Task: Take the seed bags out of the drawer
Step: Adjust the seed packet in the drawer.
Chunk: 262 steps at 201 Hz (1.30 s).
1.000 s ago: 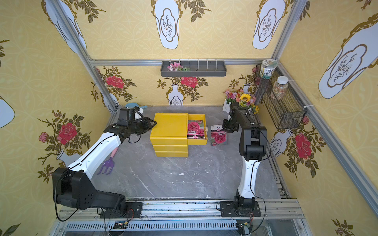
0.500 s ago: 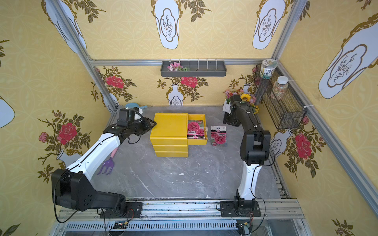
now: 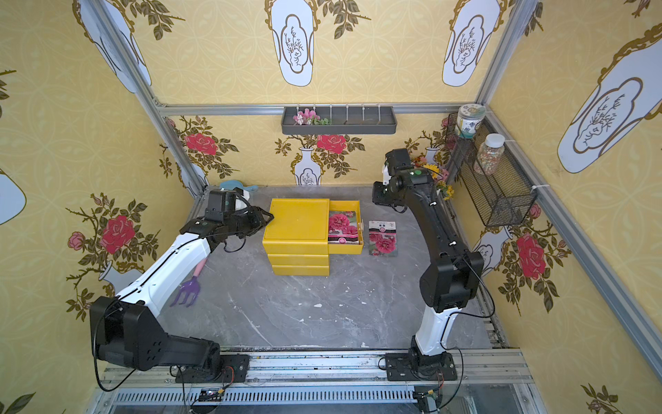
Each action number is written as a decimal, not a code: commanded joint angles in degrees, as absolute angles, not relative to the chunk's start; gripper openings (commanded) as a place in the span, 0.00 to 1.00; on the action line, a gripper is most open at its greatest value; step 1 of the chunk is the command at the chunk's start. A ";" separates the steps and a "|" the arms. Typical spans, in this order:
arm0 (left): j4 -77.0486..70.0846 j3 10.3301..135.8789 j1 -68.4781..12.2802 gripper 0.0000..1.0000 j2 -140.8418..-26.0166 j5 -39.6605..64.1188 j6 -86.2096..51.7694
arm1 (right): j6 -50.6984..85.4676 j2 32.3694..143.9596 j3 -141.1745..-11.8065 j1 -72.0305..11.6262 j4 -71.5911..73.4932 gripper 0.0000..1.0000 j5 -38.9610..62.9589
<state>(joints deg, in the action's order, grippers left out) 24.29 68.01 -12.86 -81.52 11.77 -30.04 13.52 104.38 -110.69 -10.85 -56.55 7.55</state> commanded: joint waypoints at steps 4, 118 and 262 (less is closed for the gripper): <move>31.15 67.21 -12.83 0.43 -81.74 10.37 -29.62 | 14.71 104.35 -111.71 -14.58 -58.97 0.16 9.73; 31.05 66.10 -12.83 0.43 -80.93 10.56 -29.47 | 18.95 107.50 -103.78 -25.33 -54.75 0.11 8.09; 30.58 65.32 -12.83 0.43 -80.79 11.05 -28.92 | 25.30 108.26 -99.45 -25.05 -46.82 0.11 21.39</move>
<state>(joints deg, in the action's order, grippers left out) 23.55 66.08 -12.86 -80.03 12.23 -30.17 21.56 108.53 -101.12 -26.11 -51.00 12.80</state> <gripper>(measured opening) 0.425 0.109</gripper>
